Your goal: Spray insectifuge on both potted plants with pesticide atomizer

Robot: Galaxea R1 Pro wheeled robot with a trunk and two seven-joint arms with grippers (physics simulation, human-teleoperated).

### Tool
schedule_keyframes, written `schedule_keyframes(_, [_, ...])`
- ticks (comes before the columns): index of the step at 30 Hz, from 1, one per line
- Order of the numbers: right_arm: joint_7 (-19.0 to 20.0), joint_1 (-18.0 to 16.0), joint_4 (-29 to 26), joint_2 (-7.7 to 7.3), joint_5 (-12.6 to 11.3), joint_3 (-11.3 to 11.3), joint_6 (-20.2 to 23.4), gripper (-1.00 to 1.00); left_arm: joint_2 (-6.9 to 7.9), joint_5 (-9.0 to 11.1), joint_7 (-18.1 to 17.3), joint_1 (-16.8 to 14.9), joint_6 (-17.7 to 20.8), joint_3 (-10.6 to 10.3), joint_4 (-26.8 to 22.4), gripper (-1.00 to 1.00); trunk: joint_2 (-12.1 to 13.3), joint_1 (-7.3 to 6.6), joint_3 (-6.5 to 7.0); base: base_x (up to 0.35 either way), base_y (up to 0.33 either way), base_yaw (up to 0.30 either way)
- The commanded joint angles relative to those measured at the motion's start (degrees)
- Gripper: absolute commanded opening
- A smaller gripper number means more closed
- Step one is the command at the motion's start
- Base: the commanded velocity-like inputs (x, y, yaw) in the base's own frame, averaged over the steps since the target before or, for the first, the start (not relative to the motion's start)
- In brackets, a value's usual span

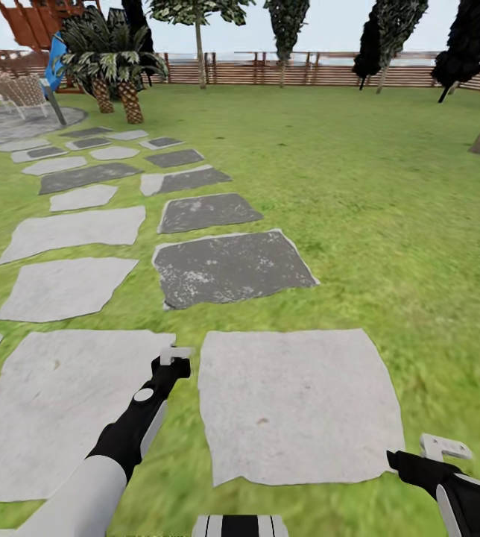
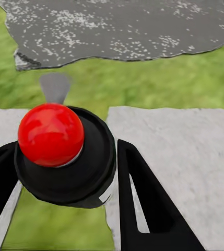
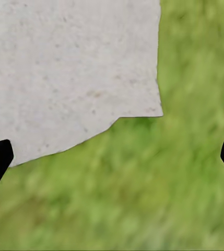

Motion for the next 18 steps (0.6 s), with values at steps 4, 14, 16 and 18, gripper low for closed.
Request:
schedule_keyframes(4, [0.06,-0.01,-0.07,-0.02,0.07,-0.02,0.28,1.00,0.00,0.03,0.02,-0.04,-0.18,-0.06,0.05,-1.00,-0.02,-0.01,0.15,0.000,0.000,0.240])
schedule_keyframes(14, [0.06,-0.01,-0.07,-0.02,0.07,-0.02,0.28,1.00,0.00,0.05,0.02,-0.04,0.60,-0.06,0.05,-1.00,-0.02,-0.01,0.61,0.000,0.000,0.240])
schedule_keyframes(16, [0.06,-0.01,-0.07,-0.05,0.07,-0.02,0.28,1.00,0.00,0.03,0.02,-0.04,1.39,-0.06,0.05,-1.00,-0.02,-0.01,0.71,0.000,0.000,0.231])
schedule_keyframes(18, [0.06,-0.01,-0.07,-0.06,0.07,-0.02,0.28,1.00,0.00,0.03,0.02,-0.04,1.69,-0.06,0.05,-1.00,-0.02,-0.01,0.83,0.000,0.000,0.211])
